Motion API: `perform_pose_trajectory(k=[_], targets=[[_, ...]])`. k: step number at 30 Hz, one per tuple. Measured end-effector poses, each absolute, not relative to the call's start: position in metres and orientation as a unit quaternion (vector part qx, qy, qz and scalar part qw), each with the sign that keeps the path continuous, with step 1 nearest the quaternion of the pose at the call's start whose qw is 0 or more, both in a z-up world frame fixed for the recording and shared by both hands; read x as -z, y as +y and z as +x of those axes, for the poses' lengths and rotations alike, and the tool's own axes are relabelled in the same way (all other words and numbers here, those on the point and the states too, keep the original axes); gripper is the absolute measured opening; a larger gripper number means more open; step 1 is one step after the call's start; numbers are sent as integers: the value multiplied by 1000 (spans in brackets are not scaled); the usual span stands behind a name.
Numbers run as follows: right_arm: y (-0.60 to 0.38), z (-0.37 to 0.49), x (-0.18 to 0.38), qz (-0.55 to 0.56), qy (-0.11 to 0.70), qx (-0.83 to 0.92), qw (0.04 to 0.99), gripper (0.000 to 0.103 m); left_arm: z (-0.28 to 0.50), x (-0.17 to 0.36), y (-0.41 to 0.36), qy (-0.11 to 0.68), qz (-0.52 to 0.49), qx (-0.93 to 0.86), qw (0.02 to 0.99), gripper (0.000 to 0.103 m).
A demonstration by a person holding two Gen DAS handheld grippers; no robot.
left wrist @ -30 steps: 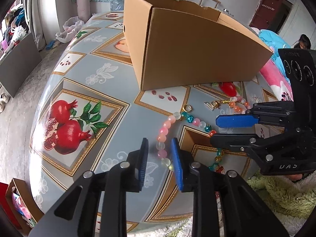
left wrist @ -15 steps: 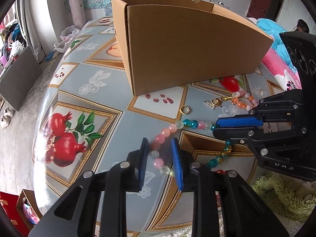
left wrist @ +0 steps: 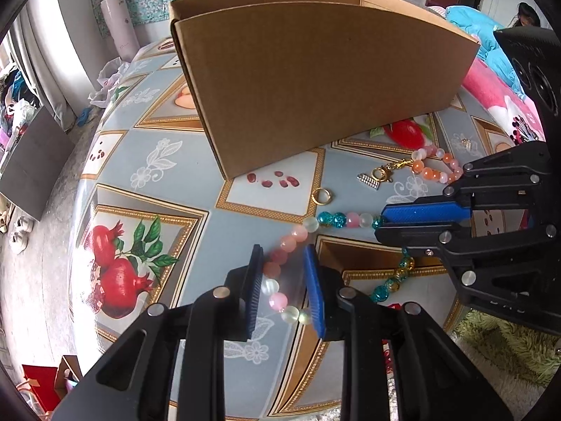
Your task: Organize jewelry
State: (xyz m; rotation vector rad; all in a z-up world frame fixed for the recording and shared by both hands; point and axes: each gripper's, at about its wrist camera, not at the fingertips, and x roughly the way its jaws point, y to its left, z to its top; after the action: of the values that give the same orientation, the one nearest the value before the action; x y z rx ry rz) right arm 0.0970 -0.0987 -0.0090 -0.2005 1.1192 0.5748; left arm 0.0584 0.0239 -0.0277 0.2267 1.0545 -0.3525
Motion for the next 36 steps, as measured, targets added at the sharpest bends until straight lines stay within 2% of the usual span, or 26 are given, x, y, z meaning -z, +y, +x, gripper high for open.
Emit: perform_pose_trajectory(k=[7,9,11,13,23,36], targets=[[-108,100,8,-73,523,-269,806,8,59,28,21,495,109,165,846,23],[-110,99,8,-69,521,-269,807,8,57,28,21,491,111,165,848,20],[-111,99,8,-66,520,-268,808,8,54,28,21,489,113,163,850,11],[-113,98,7,-65,518,-267,810,7,52,28,20,485,115,159,852,9],[-128,84,-11,-47,492,-264,829,7,40,10,21,461,119,162,864,9],[-161,66,-78,-28,401,-255,879,7,27,-61,15,381,123,175,899,9]])
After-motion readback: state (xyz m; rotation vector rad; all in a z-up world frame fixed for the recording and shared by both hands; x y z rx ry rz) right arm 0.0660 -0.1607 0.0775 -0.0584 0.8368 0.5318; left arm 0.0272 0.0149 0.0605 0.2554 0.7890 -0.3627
